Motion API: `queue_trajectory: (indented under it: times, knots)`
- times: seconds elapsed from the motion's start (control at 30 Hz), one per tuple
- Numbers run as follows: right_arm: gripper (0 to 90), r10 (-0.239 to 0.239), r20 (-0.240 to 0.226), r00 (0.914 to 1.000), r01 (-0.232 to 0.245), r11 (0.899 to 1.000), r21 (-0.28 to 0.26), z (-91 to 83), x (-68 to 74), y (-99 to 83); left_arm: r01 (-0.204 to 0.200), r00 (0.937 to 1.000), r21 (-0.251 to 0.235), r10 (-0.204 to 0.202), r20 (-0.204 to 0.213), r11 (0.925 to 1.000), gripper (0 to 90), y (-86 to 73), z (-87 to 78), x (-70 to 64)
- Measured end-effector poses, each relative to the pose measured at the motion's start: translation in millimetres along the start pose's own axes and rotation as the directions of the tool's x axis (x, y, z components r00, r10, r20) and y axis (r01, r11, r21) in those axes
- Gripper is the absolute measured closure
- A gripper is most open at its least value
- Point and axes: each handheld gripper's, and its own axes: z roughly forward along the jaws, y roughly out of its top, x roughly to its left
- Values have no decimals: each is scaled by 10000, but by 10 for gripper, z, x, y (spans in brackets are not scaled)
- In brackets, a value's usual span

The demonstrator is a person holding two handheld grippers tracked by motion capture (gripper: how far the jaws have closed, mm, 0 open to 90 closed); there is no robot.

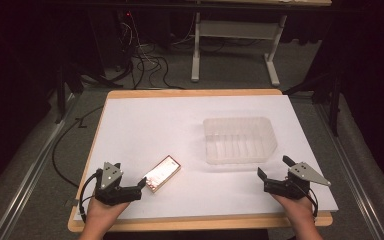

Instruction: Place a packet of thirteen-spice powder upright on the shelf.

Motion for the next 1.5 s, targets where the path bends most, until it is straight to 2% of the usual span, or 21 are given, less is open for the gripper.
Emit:
queue_trajectory:
  times: [0.27, 0.53, 0.8, 1.03, 1.13, 1.3, 1.37, 1.5]
  knots:
    - [2, -2, -82, 10000, 1, 10000, -82, -25, 8, -3, 164, 9998, 114, -165, 147, 9998, 89, 8, 28, -20]
    - [2, 88, -156, 9998, -88, 10000, -9, -11, 6, -9, 33, 9994, 318, -44, 344, 9995, 152, -19, 25, -35]
    - [2, 163, -282, 9995, -161, 9998, 64, 11, 6, -19, 232, 9993, 457, -245, 275, 9987, 145, -54, 80, -53]
    - [2, 130, -341, 9993, -127, 9999, 97, 22, 16, -22, 180, 9996, 720, -196, 213, 9972, 119, -81, 135, -87]
    - [2, 153, -360, 9992, -149, 9998, 128, 24, 29, -23, 170, 9997, 1032, -190, 179, 9945, 117, -108, 194, -99]
    - [2, 136, -443, 9989, -129, 9998, 161, 37, 29, -30, 77, 9999, 1729, -90, 71, 9849, 117, -103, 328, -139]
    - [3, 147, -475, 9988, -140, 9998, 162, 43, 23, -34, -98, 9999, 1968, 88, 59, 9804, 117, -89, 376, -158]
    - [3, 242, -499, 9985, -234, 9996, 156, 38, 11, -37, -267, 9996, 2582, 275, 7, 9657, 115, -72, 458, -196]
